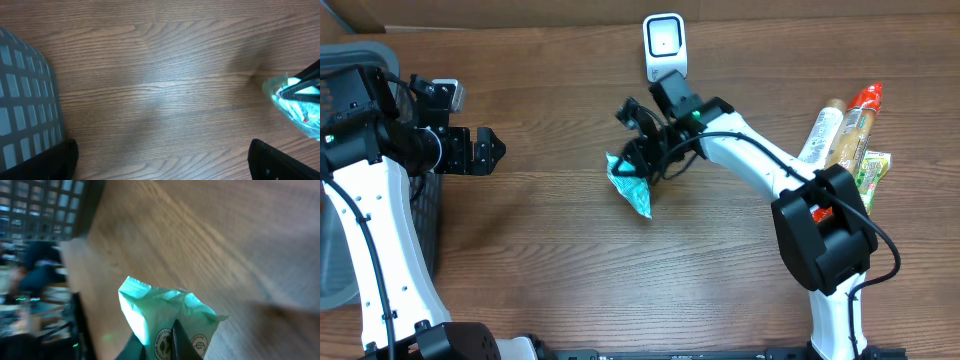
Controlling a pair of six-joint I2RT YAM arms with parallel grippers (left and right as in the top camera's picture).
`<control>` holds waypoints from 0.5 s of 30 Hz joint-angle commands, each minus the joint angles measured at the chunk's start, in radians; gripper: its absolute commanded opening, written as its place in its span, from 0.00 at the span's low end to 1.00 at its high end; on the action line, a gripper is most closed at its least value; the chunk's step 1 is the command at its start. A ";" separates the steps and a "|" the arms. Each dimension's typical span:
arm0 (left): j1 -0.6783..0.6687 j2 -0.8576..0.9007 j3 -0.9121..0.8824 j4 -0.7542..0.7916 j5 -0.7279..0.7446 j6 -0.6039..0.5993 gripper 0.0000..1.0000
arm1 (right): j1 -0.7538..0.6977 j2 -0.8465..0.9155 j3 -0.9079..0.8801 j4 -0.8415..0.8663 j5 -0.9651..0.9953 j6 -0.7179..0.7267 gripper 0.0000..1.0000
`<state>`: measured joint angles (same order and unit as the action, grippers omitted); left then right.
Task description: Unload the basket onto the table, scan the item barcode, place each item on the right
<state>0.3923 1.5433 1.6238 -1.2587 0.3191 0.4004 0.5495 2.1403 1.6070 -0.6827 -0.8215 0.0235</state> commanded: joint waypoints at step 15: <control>-0.006 0.006 0.000 0.003 0.011 0.023 1.00 | 0.000 -0.016 -0.184 0.059 0.207 0.195 0.15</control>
<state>0.3923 1.5433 1.6234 -1.2587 0.3191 0.4004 0.5545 2.1403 1.4376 -0.6170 -0.7444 0.1631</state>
